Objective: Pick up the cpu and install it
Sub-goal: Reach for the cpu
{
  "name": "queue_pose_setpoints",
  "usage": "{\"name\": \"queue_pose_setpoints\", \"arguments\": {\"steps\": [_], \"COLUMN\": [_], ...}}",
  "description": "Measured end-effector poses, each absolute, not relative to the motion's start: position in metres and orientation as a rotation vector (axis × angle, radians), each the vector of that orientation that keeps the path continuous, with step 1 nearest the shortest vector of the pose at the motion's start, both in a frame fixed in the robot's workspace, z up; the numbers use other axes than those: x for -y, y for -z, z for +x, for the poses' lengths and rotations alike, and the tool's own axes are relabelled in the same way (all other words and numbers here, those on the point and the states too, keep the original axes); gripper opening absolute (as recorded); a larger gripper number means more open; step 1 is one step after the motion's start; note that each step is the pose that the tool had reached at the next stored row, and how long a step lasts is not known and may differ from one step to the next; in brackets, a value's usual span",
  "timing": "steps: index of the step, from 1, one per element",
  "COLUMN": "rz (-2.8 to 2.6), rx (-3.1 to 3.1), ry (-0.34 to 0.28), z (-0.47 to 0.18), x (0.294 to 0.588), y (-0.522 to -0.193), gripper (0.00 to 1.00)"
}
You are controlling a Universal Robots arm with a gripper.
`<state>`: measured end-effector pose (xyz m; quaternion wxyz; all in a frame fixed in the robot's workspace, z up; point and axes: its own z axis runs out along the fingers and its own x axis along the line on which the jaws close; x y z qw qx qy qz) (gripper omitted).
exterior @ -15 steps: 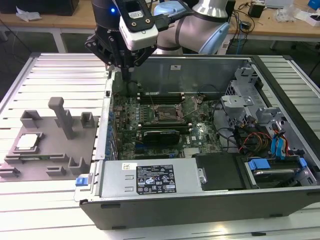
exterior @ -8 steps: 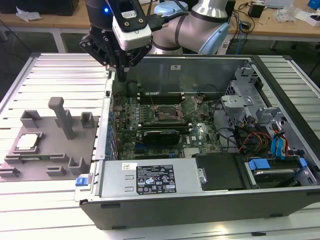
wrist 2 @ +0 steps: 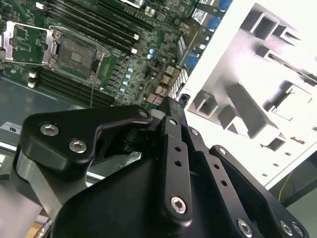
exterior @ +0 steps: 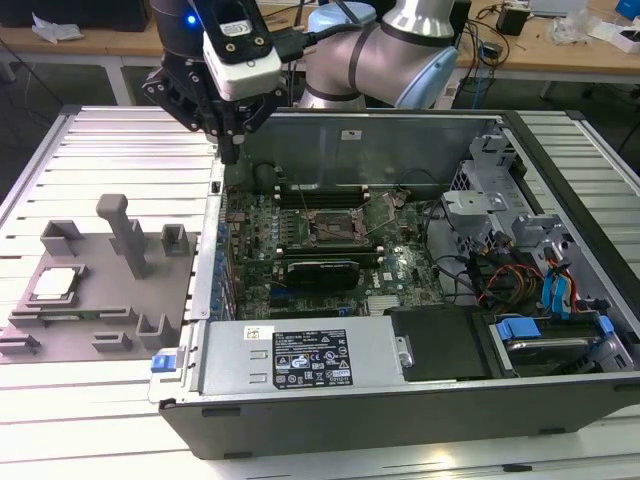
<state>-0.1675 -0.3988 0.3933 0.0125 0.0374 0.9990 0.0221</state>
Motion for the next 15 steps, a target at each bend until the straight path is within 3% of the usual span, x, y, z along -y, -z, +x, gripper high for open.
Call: {"name": "queue_pose_setpoints", "arguments": {"steps": [15], "rz": [0.117], "rx": [-3.114], "ry": [-0.069], "z": [-0.195], "x": [0.399], "y": [-0.393], "gripper": [0.11]}}
